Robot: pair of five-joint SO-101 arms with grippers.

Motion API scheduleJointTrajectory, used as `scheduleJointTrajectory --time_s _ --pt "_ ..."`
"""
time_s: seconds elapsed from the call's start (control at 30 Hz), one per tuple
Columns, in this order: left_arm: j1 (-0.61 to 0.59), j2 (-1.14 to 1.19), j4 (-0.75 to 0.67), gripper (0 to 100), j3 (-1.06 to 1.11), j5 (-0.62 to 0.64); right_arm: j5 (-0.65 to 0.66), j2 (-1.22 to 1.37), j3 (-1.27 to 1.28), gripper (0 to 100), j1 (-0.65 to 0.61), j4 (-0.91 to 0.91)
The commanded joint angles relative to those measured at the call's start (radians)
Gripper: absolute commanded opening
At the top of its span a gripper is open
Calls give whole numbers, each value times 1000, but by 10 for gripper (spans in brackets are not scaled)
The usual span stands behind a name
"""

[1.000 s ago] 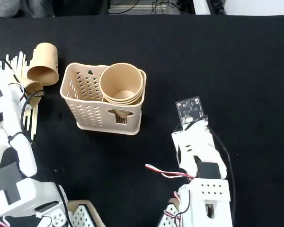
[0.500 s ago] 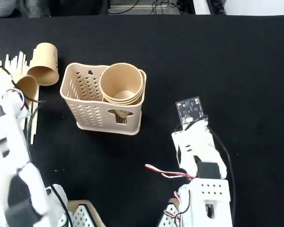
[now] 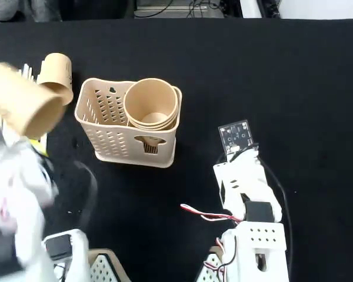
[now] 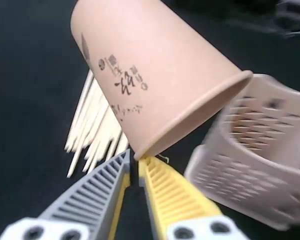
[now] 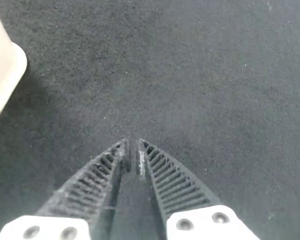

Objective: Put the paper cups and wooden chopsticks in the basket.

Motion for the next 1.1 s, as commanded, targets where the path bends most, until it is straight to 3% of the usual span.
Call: scheduleJointTrajectory --time_s 0.0,0.17,0.4,0.8,1.07 --pt "308 -60 107 29 -168 -26 8 -4 -4 43 0 -21" --pt "661 5 193 29 -282 -25 8 -4 -2 43 0 -21" --pt "802 273 206 29 -351 -31 8 -4 -2 43 0 -21" --pt "802 522 222 32 -443 -32 8 -4 -2 43 0 -21" --pt "618 529 219 34 -446 -26 8 -4 -2 43 0 -21"
